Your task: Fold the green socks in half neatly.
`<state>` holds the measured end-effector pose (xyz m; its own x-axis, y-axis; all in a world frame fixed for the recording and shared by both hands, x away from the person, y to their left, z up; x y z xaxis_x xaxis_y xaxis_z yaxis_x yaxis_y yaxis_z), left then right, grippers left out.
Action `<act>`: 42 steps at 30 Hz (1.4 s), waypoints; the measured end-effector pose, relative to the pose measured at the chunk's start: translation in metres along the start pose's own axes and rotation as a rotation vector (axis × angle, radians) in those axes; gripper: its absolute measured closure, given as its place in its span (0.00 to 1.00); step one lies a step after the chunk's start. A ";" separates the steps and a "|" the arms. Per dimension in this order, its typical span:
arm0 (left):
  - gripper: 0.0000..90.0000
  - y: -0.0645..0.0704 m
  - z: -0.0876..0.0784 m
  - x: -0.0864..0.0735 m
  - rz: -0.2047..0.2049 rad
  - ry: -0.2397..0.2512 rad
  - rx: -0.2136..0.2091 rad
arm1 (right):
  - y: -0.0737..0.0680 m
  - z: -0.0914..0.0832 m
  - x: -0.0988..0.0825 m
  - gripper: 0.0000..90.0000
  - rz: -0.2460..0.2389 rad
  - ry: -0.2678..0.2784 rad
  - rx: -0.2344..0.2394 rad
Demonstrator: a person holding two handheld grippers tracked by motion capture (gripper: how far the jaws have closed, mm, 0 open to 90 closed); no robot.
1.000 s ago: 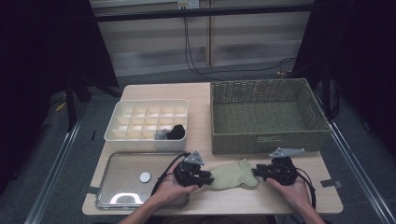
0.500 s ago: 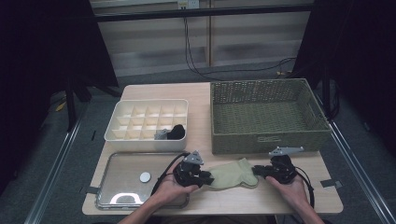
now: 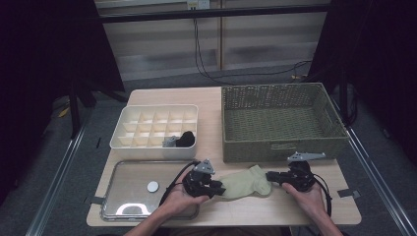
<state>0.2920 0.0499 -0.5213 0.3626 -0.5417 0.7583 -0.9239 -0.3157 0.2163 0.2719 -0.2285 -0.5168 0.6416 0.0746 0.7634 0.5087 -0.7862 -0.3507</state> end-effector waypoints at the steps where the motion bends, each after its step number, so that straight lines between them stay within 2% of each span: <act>1: 0.77 0.000 0.000 0.001 -0.007 0.000 -0.017 | 0.000 0.000 0.001 0.93 -0.001 0.003 0.004; 4: 0.77 0.001 0.001 0.003 -0.014 0.020 -0.016 | -0.001 -0.002 0.003 0.94 -0.002 0.013 0.011; 7: 0.76 0.000 -0.001 0.008 0.002 0.007 -0.008 | -0.003 -0.003 0.005 0.94 -0.003 0.026 0.025; 9: 0.76 -0.001 0.001 0.013 -0.011 0.047 -0.017 | -0.005 -0.002 0.006 0.94 -0.009 0.023 0.033; 12: 0.76 -0.001 0.005 0.019 -0.009 0.051 -0.022 | -0.006 -0.001 0.008 0.94 -0.009 0.024 0.034; 13: 0.76 0.000 0.009 0.021 -0.001 0.039 -0.026 | -0.006 -0.001 0.008 0.94 -0.013 0.025 0.036; 14: 0.77 0.002 0.013 0.021 -0.009 0.049 -0.030 | -0.007 -0.001 0.009 0.94 -0.010 0.023 0.034; 19: 0.77 0.011 0.026 0.028 0.025 0.031 -0.062 | -0.010 -0.001 0.011 0.94 -0.015 0.034 0.039; 21: 0.77 0.014 0.031 0.029 0.034 0.033 -0.062 | -0.010 -0.001 0.012 0.94 -0.022 0.038 0.043; 23: 0.77 0.014 0.037 0.027 0.047 0.003 -0.052 | -0.012 -0.002 0.013 0.94 -0.014 0.035 0.047; 24: 0.76 0.014 0.037 0.027 0.047 0.003 -0.052 | -0.012 -0.002 0.013 0.94 -0.014 0.035 0.047; 25: 0.76 0.015 0.039 0.026 0.047 -0.018 -0.052 | -0.012 -0.002 0.014 0.94 -0.020 0.039 0.052; 27: 0.75 0.015 0.040 0.026 0.060 -0.009 -0.055 | -0.016 -0.004 0.017 0.93 -0.021 0.047 0.058; 30: 0.76 0.016 0.040 0.025 0.055 -0.008 -0.056 | -0.018 -0.004 0.020 0.93 -0.031 0.055 0.067; 31: 0.76 0.015 0.039 0.025 0.071 -0.030 -0.051 | -0.021 -0.004 0.023 0.93 -0.033 0.060 0.068; 36: 0.76 0.016 0.041 0.025 0.067 -0.015 -0.044 | -0.027 -0.006 0.031 0.93 -0.041 0.078 0.082; 41: 0.77 0.015 0.042 0.026 0.063 -0.012 -0.060 | -0.035 -0.004 0.038 0.93 -0.045 0.096 0.107; 42: 0.77 0.016 0.043 0.027 0.057 -0.013 -0.041 | -0.039 -0.002 0.040 0.93 -0.048 0.098 0.117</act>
Point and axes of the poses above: each handheld gripper's, and its own axes: z roughly forward along the jaws, x roughly out of its top, y roughly to its right, the point moved 4 cm from there along z, roughly forward along the jaws, and after that the axes turned 7 degrees about y, right-handed, at the moved point
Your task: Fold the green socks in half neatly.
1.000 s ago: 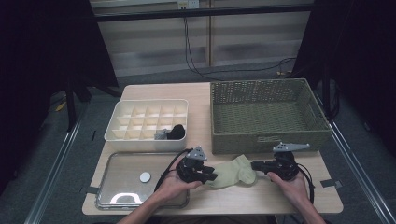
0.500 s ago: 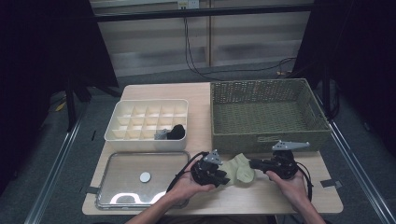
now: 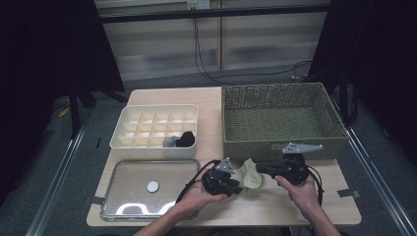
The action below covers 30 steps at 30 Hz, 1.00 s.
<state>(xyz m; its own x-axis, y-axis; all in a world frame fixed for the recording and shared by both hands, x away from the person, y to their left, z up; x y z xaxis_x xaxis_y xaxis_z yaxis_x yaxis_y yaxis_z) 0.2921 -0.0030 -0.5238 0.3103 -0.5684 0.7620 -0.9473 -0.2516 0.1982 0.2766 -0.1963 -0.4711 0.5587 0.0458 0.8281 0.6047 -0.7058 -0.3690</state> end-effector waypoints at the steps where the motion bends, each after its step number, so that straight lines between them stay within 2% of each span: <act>1: 0.77 0.000 0.001 0.000 0.003 0.005 -0.015 | 0.000 0.000 0.000 0.93 0.000 0.000 0.000; 4: 0.77 0.001 0.001 0.002 0.012 -0.013 -0.002 | -0.006 0.006 0.003 0.93 -0.006 0.007 0.025; 11: 0.75 0.001 0.001 0.002 0.004 0.008 -0.013 | -0.015 0.015 0.006 0.93 -0.018 0.008 0.058; 14: 0.75 0.002 -0.003 0.002 0.006 0.004 -0.009 | -0.018 0.019 0.007 0.93 -0.018 0.003 0.063; 15: 0.75 0.002 -0.005 0.003 -0.001 0.020 -0.008 | -0.018 0.020 0.007 0.93 -0.020 0.004 0.066; 22: 0.74 0.000 -0.035 -0.002 0.000 0.041 0.018 | -0.020 0.024 0.007 0.93 -0.028 -0.004 0.067; 23: 0.74 -0.001 -0.040 -0.004 -0.014 0.045 0.024 | -0.020 0.024 0.007 0.93 -0.029 -0.005 0.066; 30: 0.74 -0.005 -0.074 -0.017 -0.028 0.068 0.051 | -0.025 0.031 0.008 0.93 -0.040 -0.015 0.080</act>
Point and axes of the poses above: each handheld gripper's, and its own axes: z roughly forward along the jaws, x roughly out of its top, y roughly to its right, the point moved 4 cm from there along z, roughly forward along the jaws, and after that the axes turned 7 degrees about y, right-handed, at the moved point
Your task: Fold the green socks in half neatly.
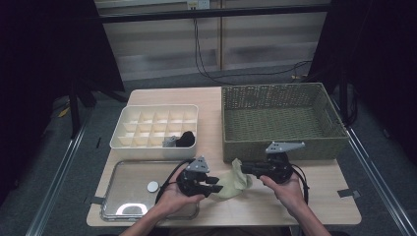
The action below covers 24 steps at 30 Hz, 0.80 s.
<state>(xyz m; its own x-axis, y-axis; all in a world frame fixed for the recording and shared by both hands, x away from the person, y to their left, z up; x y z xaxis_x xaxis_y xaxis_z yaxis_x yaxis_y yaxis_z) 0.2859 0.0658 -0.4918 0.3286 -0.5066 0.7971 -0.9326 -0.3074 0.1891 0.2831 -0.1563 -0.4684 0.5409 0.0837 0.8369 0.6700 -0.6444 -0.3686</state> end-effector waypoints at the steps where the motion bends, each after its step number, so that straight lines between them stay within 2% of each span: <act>1: 0.73 -0.001 -0.003 -0.002 -0.003 0.006 -0.003 | -0.001 0.002 0.000 0.93 0.001 -0.005 0.003; 2: 0.73 -0.001 -0.007 -0.004 -0.003 -0.004 0.005 | -0.001 0.002 0.000 0.93 0.001 -0.005 0.003; 3: 0.73 0.000 -0.009 -0.007 -0.008 0.008 0.002 | -0.002 0.004 -0.001 0.93 -0.001 -0.013 0.006; 4: 0.73 0.000 -0.015 -0.010 0.011 -0.010 0.002 | -0.004 0.006 -0.001 0.93 -0.006 -0.017 0.010; 7: 0.73 0.000 -0.024 -0.019 0.003 -0.005 0.016 | -0.008 0.013 -0.001 0.93 -0.007 -0.025 0.021; 9: 0.73 -0.003 -0.025 -0.024 -0.019 -0.001 0.021 | -0.009 0.017 -0.002 0.93 -0.012 -0.031 0.028; 10: 0.73 -0.005 -0.023 -0.026 -0.020 0.002 0.021 | -0.010 0.021 -0.003 0.93 -0.013 -0.039 0.032; 11: 0.73 -0.006 -0.021 -0.028 -0.031 -0.017 0.020 | -0.011 0.023 -0.003 0.93 -0.011 -0.041 0.034; 17: 0.73 -0.011 -0.011 -0.034 -0.015 -0.073 0.025 | -0.021 0.037 -0.003 0.93 -0.024 -0.059 0.065; 22: 0.74 -0.013 -0.003 -0.034 -0.015 -0.077 0.034 | -0.030 0.048 -0.005 0.92 -0.037 -0.082 0.092; 24: 0.75 -0.014 -0.001 -0.033 -0.001 -0.084 0.032 | -0.031 0.049 -0.005 0.92 -0.039 -0.085 0.094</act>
Point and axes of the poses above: each handheld gripper's, and its own axes: z roughly forward along the jaws, x roughly out of its top, y roughly to its right, the point moved 4 cm from there along z, roughly forward along the jaws, and after that the axes turned 7 degrees about y, right-handed, at the moved point
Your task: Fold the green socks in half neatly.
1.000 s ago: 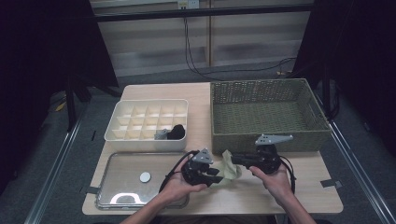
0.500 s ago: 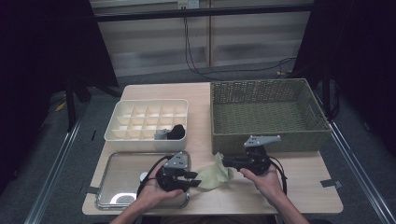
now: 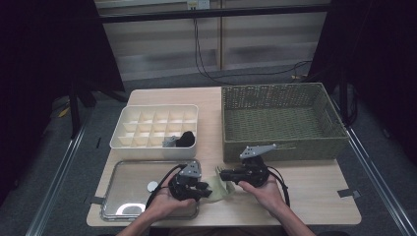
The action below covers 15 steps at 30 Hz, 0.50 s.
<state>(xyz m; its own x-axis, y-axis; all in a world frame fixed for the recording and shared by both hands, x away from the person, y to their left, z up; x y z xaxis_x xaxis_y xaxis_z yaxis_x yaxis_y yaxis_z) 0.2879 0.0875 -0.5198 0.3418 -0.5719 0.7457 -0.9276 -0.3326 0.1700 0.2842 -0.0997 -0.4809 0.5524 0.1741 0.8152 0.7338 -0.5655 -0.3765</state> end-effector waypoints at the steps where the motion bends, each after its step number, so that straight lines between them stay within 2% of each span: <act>1: 0.75 0.001 0.002 0.001 -0.002 0.013 -0.002 | 0.000 0.000 0.000 0.92 0.001 -0.001 -0.001; 4: 0.75 0.002 0.008 0.004 0.000 0.021 -0.002 | -0.001 0.002 0.000 0.92 0.006 -0.001 -0.003; 7: 0.75 0.004 0.014 0.009 0.021 0.018 -0.014 | -0.002 0.004 0.000 0.92 -0.002 -0.011 -0.006; 8: 0.75 0.005 0.018 0.011 0.013 0.041 -0.022 | -0.002 0.005 0.000 0.92 -0.004 -0.014 -0.003; 9: 0.75 0.006 0.018 0.012 0.025 0.027 -0.025 | -0.002 0.005 0.000 0.92 -0.005 -0.016 -0.004; 10: 0.75 0.007 0.022 0.014 0.033 0.036 -0.029 | -0.003 0.005 -0.001 0.92 -0.002 -0.021 -0.008; 11: 0.75 0.007 0.022 0.014 0.033 0.036 -0.029 | -0.002 0.005 -0.002 0.91 -0.005 -0.021 -0.007; 12: 0.75 0.007 0.025 0.015 0.017 0.051 -0.036 | -0.002 0.005 -0.002 0.91 -0.005 -0.021 -0.007; 13: 0.75 0.006 0.025 0.016 0.030 0.048 -0.040 | -0.002 0.005 -0.004 0.91 -0.001 -0.023 -0.005; 14: 0.75 0.008 0.025 0.016 0.018 0.056 -0.038 | -0.001 0.004 -0.005 0.90 0.003 -0.022 -0.008; 15: 0.74 0.007 0.023 0.016 0.029 0.049 -0.039 | -0.001 0.004 -0.006 0.86 0.006 -0.018 -0.008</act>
<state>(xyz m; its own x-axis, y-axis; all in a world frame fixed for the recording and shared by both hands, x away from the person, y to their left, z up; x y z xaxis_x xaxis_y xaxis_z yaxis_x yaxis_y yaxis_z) 0.2903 0.0586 -0.5218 0.3078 -0.5435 0.7809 -0.9425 -0.2867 0.1719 0.2821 -0.0970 -0.4871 0.5640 0.1849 0.8048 0.7274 -0.5727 -0.3781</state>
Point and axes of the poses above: each handheld gripper's, and its own axes: z roughly forward along the jaws, x roughly out of its top, y roughly to its right, the point moved 4 cm from there along z, roughly forward along the jaws, and after that the axes turned 7 degrees about y, right-handed, at the moved point
